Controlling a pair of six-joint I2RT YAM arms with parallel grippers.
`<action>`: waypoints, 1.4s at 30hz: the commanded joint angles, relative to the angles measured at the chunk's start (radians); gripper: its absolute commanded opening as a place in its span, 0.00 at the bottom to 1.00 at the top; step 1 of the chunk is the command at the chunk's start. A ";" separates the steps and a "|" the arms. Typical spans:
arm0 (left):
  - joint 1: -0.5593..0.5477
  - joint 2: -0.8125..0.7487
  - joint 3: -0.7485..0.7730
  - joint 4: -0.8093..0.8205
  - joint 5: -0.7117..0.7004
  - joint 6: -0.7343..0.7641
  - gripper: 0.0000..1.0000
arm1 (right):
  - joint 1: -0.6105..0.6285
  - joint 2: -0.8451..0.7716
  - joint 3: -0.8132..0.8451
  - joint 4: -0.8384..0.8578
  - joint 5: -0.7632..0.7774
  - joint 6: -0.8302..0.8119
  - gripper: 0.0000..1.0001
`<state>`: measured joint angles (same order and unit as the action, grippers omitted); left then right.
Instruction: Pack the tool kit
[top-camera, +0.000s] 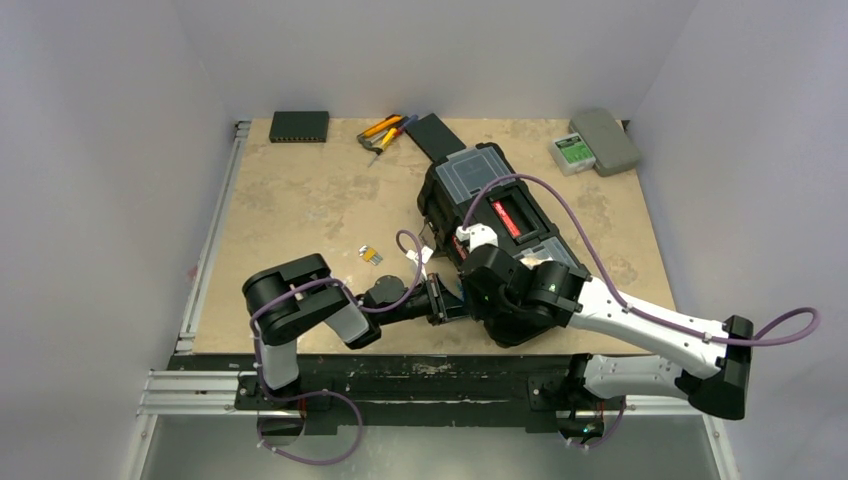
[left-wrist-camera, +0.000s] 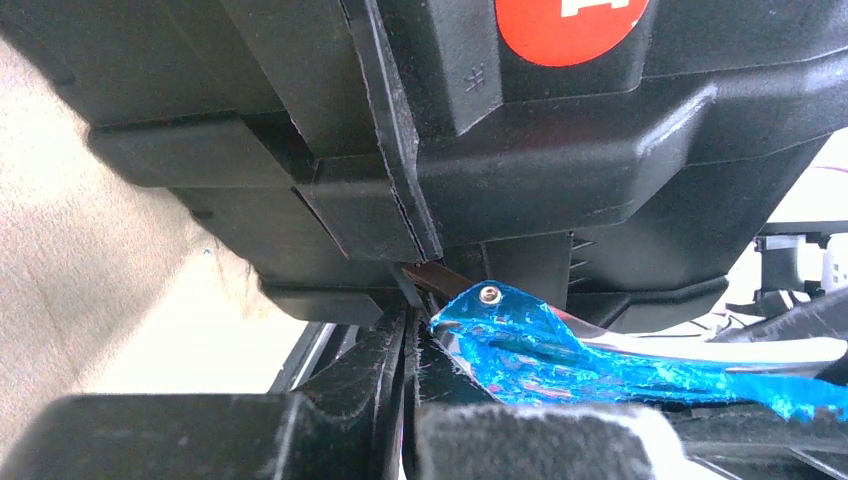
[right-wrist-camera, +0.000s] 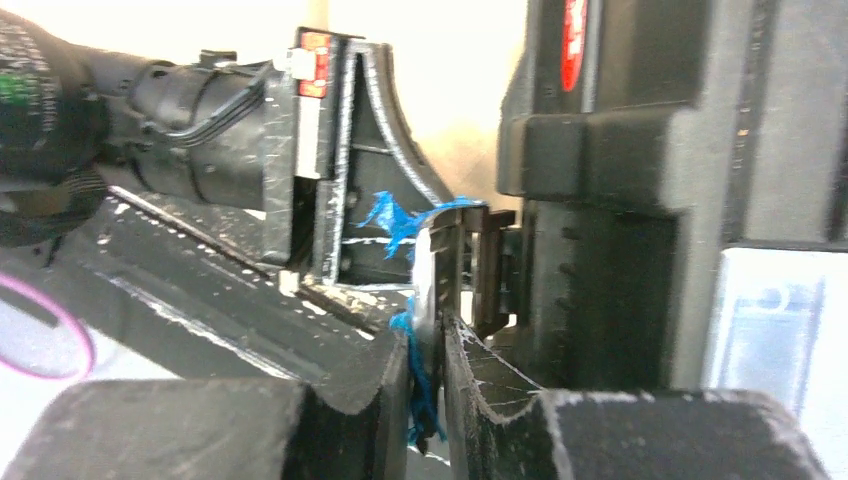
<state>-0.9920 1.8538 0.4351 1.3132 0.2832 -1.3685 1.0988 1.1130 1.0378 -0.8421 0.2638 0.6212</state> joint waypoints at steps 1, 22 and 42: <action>-0.007 0.001 0.048 0.110 -0.018 0.017 0.00 | -0.008 0.017 0.036 -0.052 0.104 -0.010 0.19; -0.007 -0.020 0.059 0.075 -0.011 0.021 0.00 | -0.003 0.150 0.172 -0.348 0.285 0.025 0.29; -0.007 -0.019 0.050 0.075 -0.010 0.023 0.00 | 0.028 0.126 0.255 -0.439 0.327 0.049 0.30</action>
<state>-0.9955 1.8633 0.4530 1.2976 0.2836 -1.3655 1.1336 1.2606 1.2552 -1.1717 0.4900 0.6601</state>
